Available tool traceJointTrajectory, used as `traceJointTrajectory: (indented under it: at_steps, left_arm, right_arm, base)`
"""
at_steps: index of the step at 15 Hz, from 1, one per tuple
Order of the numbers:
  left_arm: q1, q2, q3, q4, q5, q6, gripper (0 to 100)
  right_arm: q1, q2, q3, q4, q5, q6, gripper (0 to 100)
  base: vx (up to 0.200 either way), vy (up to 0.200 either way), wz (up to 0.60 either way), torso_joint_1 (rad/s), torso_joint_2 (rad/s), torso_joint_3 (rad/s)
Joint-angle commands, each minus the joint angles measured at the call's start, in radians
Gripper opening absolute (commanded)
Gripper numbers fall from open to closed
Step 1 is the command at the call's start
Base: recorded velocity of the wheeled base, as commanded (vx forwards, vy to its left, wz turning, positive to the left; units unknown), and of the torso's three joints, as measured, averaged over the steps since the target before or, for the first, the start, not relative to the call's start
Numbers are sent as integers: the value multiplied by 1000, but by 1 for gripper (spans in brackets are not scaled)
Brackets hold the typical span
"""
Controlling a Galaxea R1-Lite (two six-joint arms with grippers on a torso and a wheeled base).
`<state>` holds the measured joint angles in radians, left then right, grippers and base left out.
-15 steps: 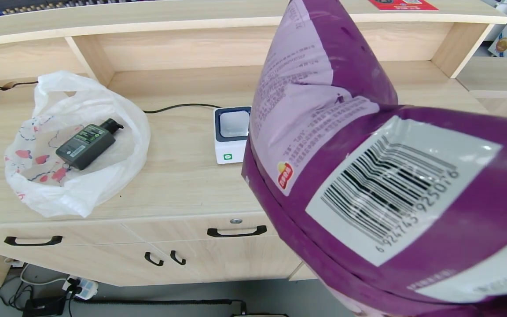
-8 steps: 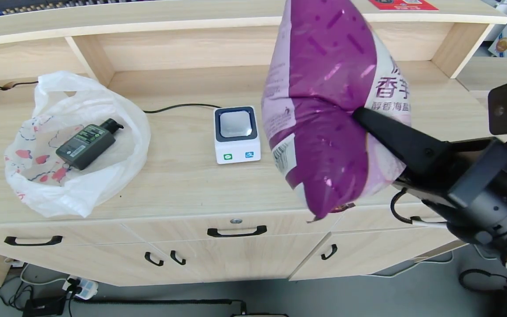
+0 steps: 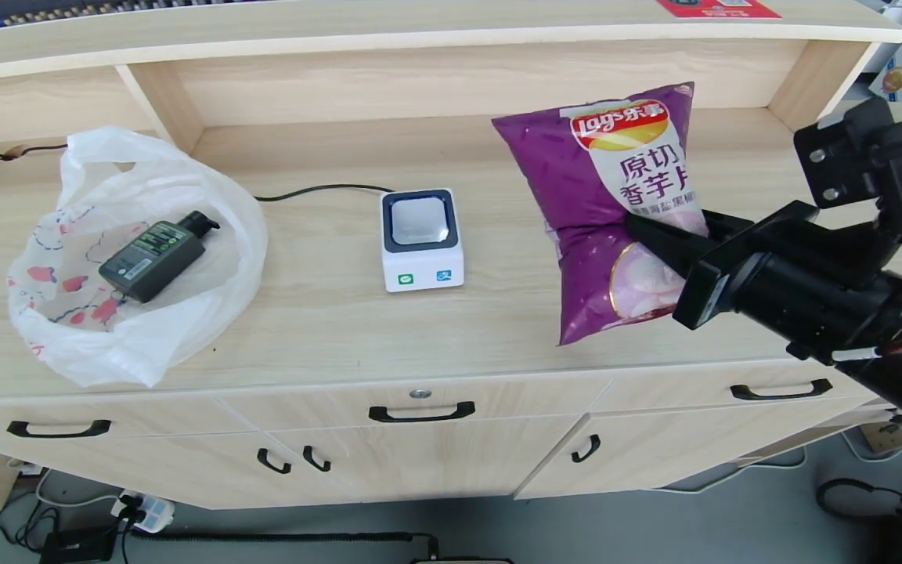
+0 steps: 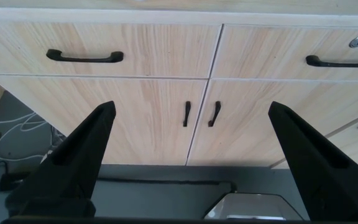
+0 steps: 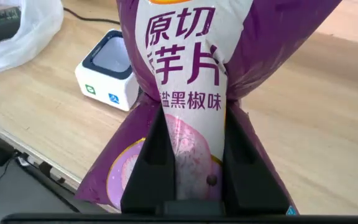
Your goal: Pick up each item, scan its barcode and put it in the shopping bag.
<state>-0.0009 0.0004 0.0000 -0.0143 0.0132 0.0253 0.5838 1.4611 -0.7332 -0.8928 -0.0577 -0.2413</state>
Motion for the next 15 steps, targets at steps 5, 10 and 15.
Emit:
traceJointTrajectory:
  at_steps: [5, 10, 15]
  left_arm:
    - [1, 0, 0, -1, 1, -4, 100]
    - [1, 0, 0, -1, 1, -4, 100]
    - [-1, 0, 0, -3, 1, -8, 100]
  right_arm:
    - [16, -33, -46, 5, -5, 27, 0]
    - [8, -33, -41, 6, -10, 23, 0]
    - [-38, 16, -77, 6, 6, 5, 0]
  base:
    - [0, 200, 0, 3, 1, -1]
    - [0, 200, 0, -2, 2, -1]
    - [0, 200, 0, 1, 2, 3]
